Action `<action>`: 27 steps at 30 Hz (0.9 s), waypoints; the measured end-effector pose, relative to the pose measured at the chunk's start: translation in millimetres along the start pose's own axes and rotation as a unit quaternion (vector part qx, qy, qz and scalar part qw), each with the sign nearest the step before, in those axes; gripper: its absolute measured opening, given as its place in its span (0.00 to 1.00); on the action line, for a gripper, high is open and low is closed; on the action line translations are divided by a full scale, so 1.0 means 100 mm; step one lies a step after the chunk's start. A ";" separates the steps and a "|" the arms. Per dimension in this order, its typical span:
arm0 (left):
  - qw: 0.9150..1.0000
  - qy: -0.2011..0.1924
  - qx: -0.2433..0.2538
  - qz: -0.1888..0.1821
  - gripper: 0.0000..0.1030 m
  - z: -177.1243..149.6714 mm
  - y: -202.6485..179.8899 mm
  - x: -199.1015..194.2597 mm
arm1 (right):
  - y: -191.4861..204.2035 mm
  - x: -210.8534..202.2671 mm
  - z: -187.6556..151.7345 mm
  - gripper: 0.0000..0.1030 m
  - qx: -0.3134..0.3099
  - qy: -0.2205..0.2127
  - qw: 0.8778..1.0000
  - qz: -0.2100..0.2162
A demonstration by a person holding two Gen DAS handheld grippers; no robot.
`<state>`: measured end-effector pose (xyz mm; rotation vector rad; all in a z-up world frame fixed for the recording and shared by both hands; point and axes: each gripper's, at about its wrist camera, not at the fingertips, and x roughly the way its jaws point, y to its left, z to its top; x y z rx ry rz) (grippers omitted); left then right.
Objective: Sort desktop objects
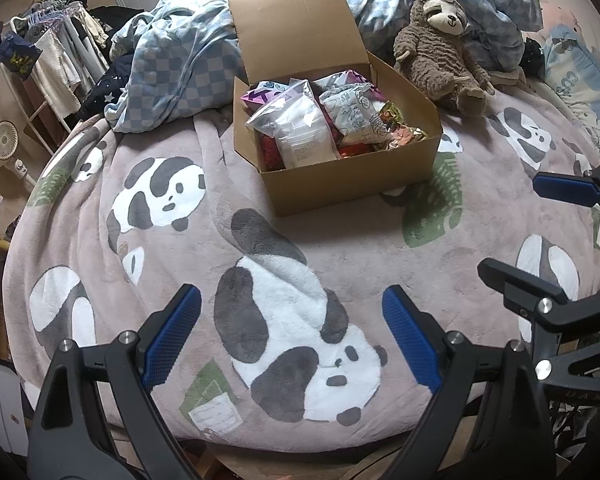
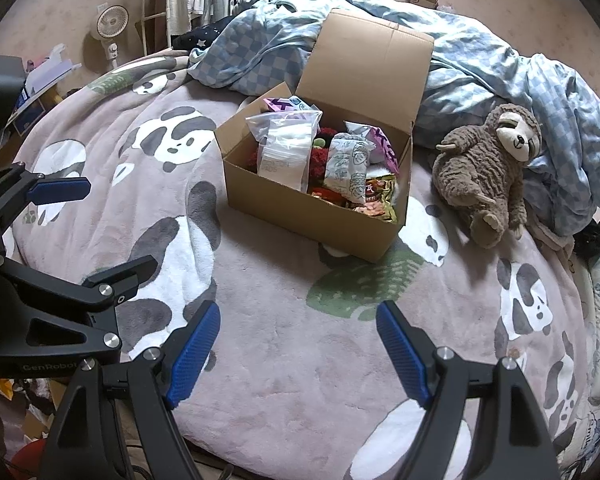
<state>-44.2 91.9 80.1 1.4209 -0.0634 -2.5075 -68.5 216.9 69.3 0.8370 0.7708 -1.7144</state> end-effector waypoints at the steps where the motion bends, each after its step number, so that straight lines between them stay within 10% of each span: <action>1: 1.000 0.000 0.000 0.001 0.89 0.00 0.00 -0.01 | 0.00 0.00 0.00 0.79 0.000 0.000 1.000 0.000; 27: 1.000 -0.007 0.003 0.003 0.89 -0.01 -0.04 -0.02 | 0.03 -0.02 0.02 0.79 -0.008 0.001 1.000 0.001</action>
